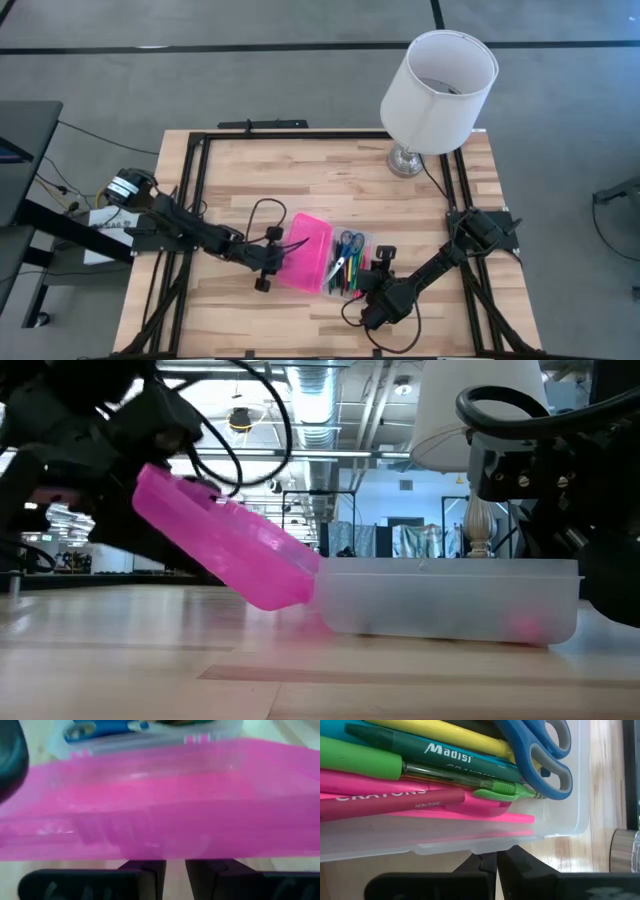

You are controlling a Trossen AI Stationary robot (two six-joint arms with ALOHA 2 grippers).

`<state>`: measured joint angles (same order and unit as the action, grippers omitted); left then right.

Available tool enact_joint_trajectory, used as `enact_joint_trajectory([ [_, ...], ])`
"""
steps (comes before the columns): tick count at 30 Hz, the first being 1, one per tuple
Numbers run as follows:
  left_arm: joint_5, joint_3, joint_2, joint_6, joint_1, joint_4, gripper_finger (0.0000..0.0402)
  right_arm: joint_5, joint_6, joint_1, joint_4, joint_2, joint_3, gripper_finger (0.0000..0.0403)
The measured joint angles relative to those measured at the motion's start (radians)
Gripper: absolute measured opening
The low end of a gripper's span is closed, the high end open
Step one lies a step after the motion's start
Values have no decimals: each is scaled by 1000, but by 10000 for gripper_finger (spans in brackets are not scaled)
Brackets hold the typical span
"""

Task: Pick & place school supplies into a supply box
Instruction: Return to Home Position

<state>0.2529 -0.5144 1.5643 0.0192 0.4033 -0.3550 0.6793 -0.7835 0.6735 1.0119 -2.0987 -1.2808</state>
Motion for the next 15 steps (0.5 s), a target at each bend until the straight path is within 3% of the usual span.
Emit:
enact_joint_trajectory([
  [8, 125, 0, -46, -54, 70, -9, 61, 16, 24, -2, 0, 0, 0, 0],
  [15, 123, 0, -47, -106, 81, -76, 61, 41, 36, -18, -3, -1, 0, 0],
])
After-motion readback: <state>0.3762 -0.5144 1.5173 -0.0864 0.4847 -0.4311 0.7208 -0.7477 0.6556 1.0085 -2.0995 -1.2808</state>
